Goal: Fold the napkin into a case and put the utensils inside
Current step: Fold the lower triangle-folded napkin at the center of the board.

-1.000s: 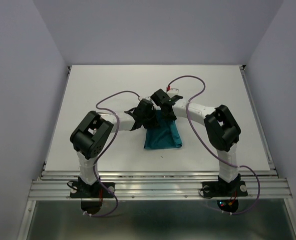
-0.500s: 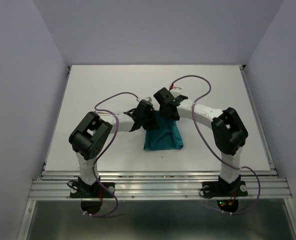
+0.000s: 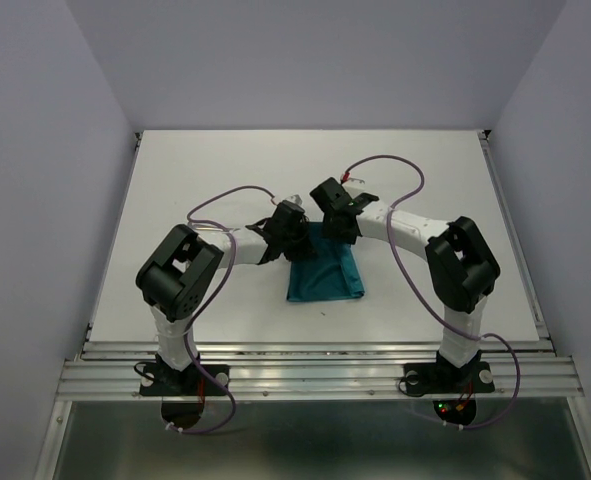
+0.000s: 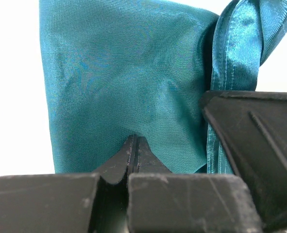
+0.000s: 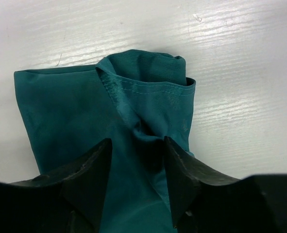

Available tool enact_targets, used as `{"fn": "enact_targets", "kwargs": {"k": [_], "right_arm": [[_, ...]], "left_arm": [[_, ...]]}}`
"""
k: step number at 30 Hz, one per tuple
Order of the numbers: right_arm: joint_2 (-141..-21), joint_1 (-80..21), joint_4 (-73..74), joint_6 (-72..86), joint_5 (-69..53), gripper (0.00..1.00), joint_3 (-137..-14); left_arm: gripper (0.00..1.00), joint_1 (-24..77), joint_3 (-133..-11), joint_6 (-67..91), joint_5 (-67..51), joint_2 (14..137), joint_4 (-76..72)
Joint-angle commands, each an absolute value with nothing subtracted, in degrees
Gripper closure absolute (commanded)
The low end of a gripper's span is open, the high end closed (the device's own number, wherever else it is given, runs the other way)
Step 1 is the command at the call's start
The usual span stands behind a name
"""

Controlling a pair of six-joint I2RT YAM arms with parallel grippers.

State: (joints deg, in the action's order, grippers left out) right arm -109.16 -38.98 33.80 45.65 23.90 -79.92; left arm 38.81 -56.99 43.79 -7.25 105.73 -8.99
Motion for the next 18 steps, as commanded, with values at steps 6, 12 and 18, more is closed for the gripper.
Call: {"fn": "enact_targets", "kwargs": {"k": [6,12,18], "right_arm": [[-107.22,-38.58,31.55,47.20,26.72,0.74,-79.80],[-109.51,-38.58,31.64,47.55,27.95,0.96,-81.56],[-111.09,-38.58,31.55,47.99,27.42,0.98,-83.58]], "left_arm": [[1.00,39.11,-54.23,42.98,-5.36,104.33,-3.16],[1.00,39.11,-53.53,43.24,-5.54,103.97,-3.43],[1.00,39.11,-52.91,43.16,-5.54,103.71,-3.78]]}}
